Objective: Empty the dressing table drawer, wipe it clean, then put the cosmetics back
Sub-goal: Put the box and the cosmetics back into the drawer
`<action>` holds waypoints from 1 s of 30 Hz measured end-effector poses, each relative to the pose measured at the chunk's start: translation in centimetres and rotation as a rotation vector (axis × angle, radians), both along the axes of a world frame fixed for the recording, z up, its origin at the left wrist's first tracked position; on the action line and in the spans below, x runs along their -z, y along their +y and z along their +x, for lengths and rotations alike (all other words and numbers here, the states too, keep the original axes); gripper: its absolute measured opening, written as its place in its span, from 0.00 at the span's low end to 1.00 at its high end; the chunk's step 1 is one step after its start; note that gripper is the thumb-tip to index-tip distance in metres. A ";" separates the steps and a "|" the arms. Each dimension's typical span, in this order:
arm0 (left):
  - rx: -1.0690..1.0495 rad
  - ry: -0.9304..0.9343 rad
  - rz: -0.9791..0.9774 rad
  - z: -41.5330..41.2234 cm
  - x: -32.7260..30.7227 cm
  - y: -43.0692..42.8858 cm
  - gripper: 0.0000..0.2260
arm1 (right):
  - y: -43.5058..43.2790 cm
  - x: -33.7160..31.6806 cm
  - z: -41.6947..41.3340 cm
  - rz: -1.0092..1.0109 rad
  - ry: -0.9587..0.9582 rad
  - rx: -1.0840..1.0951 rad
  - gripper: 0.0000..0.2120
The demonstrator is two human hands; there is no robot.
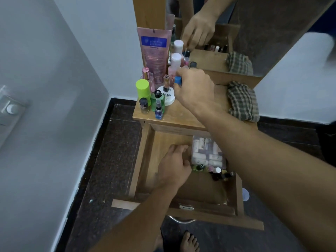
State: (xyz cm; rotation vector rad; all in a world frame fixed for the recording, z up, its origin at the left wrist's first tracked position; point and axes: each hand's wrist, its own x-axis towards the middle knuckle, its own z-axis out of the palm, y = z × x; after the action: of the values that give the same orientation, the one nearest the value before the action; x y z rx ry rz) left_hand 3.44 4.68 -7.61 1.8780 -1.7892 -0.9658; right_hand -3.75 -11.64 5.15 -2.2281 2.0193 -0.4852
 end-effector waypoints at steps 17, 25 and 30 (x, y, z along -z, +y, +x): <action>0.137 -0.059 0.372 1.2 -0.7 1.4 0.10 | 16.8 -2.1 -6.6 0.299 -0.028 -0.084 0.08; 0.150 0.017 0.409 0.7 0.3 2.4 0.09 | 20.5 3.7 -6.9 0.440 0.111 -0.095 0.08; 0.094 0.050 0.405 0.0 0.6 2.4 0.09 | 20.5 5.4 -6.4 0.432 0.161 -0.084 0.09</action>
State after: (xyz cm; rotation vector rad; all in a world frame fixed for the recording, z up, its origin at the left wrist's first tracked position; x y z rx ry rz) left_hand 3.49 7.11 -8.20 1.9868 -1.7648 -1.4892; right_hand -10.14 8.88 -0.24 -2.1199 1.8652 0.1352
